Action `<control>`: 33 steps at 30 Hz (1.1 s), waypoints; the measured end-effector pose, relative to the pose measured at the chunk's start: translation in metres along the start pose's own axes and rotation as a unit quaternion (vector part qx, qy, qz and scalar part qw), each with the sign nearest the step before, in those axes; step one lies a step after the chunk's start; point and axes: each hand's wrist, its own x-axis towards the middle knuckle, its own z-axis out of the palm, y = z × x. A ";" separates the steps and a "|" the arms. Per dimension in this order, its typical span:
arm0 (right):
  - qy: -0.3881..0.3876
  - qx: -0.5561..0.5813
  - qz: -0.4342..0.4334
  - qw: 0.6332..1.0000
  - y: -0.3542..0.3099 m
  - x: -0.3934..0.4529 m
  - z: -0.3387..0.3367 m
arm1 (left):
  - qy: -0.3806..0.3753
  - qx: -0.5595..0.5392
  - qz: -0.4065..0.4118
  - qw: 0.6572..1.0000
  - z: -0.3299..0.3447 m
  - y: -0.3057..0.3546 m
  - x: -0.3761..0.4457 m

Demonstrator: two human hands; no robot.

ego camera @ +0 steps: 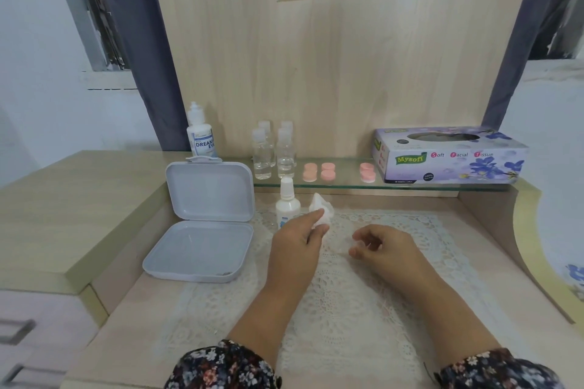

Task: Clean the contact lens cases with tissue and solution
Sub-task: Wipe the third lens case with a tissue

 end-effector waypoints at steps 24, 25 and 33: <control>-0.044 0.184 -0.117 0.975 -0.060 -0.011 0.028 | -0.017 -0.187 -0.156 0.970 -0.064 0.018 -0.025; -0.062 0.196 -0.101 0.973 -0.067 -0.011 0.031 | -0.010 -0.202 -0.155 0.967 -0.069 0.020 -0.027; -0.141 0.295 -0.085 0.941 -0.121 -0.028 0.056 | 0.051 -0.186 -0.172 0.966 -0.127 0.018 -0.041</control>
